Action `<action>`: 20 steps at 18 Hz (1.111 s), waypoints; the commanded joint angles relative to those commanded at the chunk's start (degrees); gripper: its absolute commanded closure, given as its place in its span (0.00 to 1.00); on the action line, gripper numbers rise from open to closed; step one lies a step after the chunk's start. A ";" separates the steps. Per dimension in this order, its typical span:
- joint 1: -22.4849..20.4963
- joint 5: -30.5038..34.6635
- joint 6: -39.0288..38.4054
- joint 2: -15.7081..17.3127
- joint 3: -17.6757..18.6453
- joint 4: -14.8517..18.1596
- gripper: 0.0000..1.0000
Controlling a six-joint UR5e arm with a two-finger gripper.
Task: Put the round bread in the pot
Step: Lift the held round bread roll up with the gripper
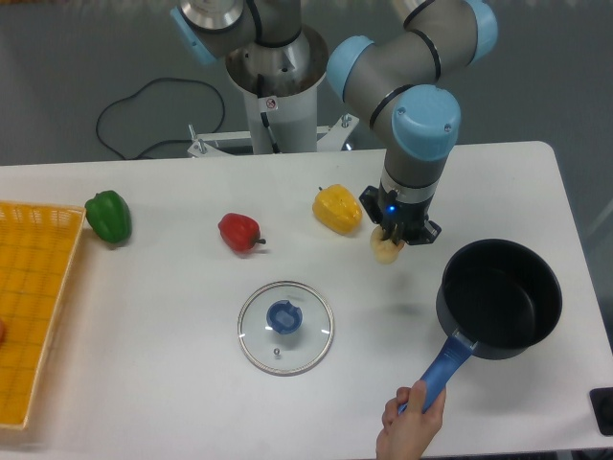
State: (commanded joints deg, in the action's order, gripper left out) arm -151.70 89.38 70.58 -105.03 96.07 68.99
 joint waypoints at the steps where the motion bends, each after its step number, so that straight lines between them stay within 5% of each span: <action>1: 0.17 0.00 -0.09 0.00 0.09 -0.09 1.00; 14: -0.44 -0.26 -1.05 12.48 -1.14 6.94 1.00; 20: -1.32 -0.09 -2.55 10.30 -8.95 7.12 1.00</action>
State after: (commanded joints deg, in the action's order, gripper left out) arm -153.02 89.30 68.03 -94.73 87.12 76.11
